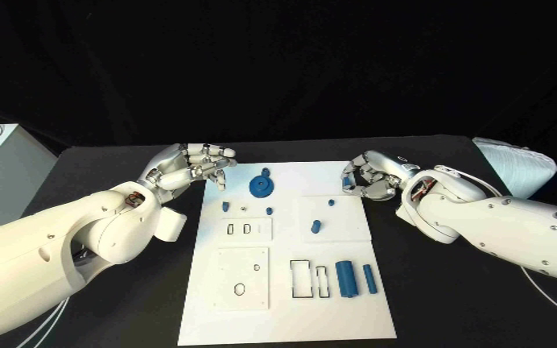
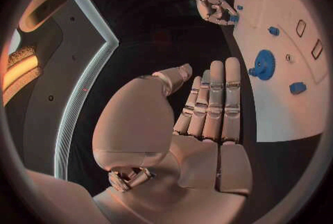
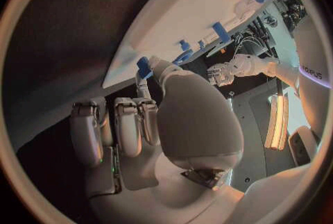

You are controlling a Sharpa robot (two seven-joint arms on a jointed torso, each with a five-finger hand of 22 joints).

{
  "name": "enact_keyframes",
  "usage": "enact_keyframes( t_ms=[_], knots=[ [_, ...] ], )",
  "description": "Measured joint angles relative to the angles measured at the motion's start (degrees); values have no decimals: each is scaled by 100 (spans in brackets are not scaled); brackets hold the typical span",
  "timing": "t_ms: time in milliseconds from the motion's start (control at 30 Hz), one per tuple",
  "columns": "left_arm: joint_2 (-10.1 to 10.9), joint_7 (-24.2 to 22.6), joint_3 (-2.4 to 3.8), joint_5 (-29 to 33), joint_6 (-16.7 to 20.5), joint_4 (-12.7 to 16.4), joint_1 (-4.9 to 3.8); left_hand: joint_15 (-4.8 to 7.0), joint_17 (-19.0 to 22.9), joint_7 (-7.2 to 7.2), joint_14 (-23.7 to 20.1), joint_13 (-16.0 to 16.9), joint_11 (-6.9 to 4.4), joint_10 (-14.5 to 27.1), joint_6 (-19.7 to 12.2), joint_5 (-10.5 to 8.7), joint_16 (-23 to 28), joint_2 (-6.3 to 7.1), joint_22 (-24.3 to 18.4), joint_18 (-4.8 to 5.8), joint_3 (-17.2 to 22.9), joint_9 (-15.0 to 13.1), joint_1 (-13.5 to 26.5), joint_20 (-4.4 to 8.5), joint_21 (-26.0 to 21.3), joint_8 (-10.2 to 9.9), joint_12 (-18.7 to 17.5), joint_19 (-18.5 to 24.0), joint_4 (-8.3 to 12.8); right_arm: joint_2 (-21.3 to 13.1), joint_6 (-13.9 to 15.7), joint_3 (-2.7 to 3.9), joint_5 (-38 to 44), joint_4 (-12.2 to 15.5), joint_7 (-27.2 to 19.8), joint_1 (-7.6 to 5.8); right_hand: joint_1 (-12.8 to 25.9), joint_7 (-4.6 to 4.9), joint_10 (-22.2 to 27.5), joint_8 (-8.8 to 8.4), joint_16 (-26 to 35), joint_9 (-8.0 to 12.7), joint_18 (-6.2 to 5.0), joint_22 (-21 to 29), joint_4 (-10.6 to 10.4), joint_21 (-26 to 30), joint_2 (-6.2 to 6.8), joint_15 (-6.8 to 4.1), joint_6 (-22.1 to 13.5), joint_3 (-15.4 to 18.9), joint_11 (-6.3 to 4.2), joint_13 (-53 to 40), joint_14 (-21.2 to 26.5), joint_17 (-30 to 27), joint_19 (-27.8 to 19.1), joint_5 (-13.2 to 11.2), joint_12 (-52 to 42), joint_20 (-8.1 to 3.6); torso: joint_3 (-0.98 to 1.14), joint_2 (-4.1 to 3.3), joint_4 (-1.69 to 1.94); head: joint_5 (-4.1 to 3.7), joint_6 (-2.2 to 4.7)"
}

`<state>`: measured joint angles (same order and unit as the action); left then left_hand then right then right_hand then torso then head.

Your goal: Assemble the parts on the task board

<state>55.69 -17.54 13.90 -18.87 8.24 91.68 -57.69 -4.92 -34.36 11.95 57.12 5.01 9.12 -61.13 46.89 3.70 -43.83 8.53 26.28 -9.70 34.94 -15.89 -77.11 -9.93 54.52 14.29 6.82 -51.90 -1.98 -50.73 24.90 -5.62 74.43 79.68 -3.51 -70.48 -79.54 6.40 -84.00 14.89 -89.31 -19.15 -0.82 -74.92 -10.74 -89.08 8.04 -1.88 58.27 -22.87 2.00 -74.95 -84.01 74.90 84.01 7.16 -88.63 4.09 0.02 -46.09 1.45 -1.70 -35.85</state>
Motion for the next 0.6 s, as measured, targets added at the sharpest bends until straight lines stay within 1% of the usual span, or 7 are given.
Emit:
enact_keyframes(
  t_ms=[100,267,367,433,500,600],
  knots=[
    [-22,0,0,0,-1,-51,0,0,0,0,0,0,0,0,0,0,0,0,0,0,0,0,0,0,0,0,0,0,0,-14,35,4,1,109,23,-26,0,0,0,0,0,0,0,0,31,0,0,0,-1,-31,0,0,0,0,0,-8,0,0,0,12,-3,20,-4],
    [-117,0,0,0,-4,-182,2,0,0,0,0,0,0,0,0,0,0,0,0,0,0,0,0,0,0,0,0,0,0,-22,109,20,-12,384,130,-119,-1,-18,0,0,0,0,0,0,63,0,1,0,-24,-63,0,1,0,0,0,-10,0,0,-3,47,-4,48,-5],
    [-187,-1,-1,0,-8,-285,9,0,0,0,0,-1,0,0,0,0,0,0,0,0,0,0,0,0,0,0,0,0,0,17,162,23,-10,566,223,-157,-1,6,0,0,0,0,0,1,64,0,1,0,-50,-63,0,1,0,0,0,-33,0,0,-3,87,-4,82,-13],
    [-238,-2,-1,1,-10,-365,20,0,0,0,0,0,0,0,0,0,0,0,0,0,0,1,0,0,0,0,0,0,0,68,194,23,2,680,292,-174,0,10,0,0,0,0,0,1,76,0,2,1,-55,-96,0,1,0,0,0,-33,0,1,-3,124,-4,118,-34],
    [-301,-2,-2,3,-11,-460,32,0,0,0,0,-1,0,0,0,0,0,0,0,0,0,1,0,0,0,0,22,0,0,154,230,26,24,787,374,-183,0,3,0,0,0,0,0,1,79,0,2,1,-64,-112,0,1,0,0,0,-40,0,1,-3,163,-6,155,-57],
    [-392,0,-3,4,-12,-600,43,0,0,0,0,0,0,0,0,0,0,0,0,0,0,1,0,0,0,0,22,0,0,350,277,26,63,862,500,-188,0,10,0,0,0,-1,0,1,95,25,2,1,-72,-128,0,2,0,0,0,-41,0,1,-3,232,-10,221,-94]
  ],
)
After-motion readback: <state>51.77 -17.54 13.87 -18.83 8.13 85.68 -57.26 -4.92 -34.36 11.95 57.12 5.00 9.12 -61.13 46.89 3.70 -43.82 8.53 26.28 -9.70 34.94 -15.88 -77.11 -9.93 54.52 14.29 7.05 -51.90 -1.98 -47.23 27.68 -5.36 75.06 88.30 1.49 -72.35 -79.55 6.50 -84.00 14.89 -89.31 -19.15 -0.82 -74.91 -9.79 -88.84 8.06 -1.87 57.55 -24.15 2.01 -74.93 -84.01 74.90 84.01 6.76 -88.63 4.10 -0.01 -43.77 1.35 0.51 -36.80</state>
